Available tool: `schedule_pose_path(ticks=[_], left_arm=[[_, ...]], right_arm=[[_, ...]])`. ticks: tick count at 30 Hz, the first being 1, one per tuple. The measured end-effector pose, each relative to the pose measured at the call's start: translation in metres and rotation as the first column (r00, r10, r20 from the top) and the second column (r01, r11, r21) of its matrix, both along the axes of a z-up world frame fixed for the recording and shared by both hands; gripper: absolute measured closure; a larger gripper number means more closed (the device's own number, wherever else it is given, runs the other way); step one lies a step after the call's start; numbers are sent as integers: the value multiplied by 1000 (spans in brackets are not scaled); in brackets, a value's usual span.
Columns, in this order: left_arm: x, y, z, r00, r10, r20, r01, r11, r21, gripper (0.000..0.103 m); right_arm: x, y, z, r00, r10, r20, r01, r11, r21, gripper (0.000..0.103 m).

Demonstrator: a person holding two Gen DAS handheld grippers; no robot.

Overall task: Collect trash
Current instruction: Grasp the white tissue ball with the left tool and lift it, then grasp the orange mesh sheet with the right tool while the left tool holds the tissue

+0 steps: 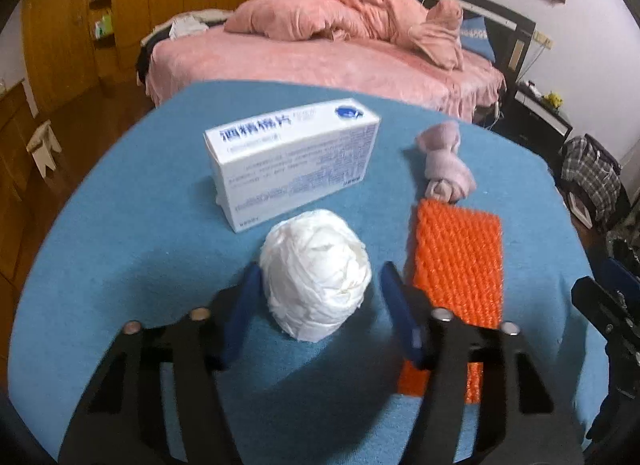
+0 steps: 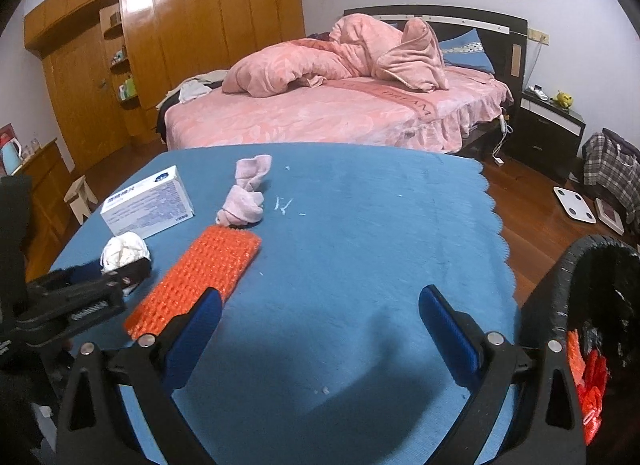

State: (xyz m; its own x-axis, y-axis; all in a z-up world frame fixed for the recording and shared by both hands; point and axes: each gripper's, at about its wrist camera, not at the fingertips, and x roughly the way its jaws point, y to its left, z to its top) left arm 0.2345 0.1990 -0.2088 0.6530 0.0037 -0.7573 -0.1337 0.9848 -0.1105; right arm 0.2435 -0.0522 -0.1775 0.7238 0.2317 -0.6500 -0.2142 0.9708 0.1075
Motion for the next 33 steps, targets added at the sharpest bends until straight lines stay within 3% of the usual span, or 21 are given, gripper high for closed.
schedule_pose_path(ticks=[9, 23, 27, 33], left_arm=[[-9, 9, 4, 999, 23, 38, -22, 999, -36, 69], [-35, 27, 12, 997, 44, 61, -44, 999, -5, 70], [-33, 29, 8, 998, 55, 42, -54, 998, -15, 70], [-31, 31, 6, 998, 59, 35, -58, 998, -23, 70]], right_arm=[[1, 25, -4, 999, 50, -19, -51, 999, -4, 6], [11, 65, -18, 991, 110, -78, -111, 994, -7, 7], [13, 76, -23, 983, 148, -113, -151, 988, -19, 21], [10, 83, -27, 970, 205, -133, -205, 979, 17, 50]])
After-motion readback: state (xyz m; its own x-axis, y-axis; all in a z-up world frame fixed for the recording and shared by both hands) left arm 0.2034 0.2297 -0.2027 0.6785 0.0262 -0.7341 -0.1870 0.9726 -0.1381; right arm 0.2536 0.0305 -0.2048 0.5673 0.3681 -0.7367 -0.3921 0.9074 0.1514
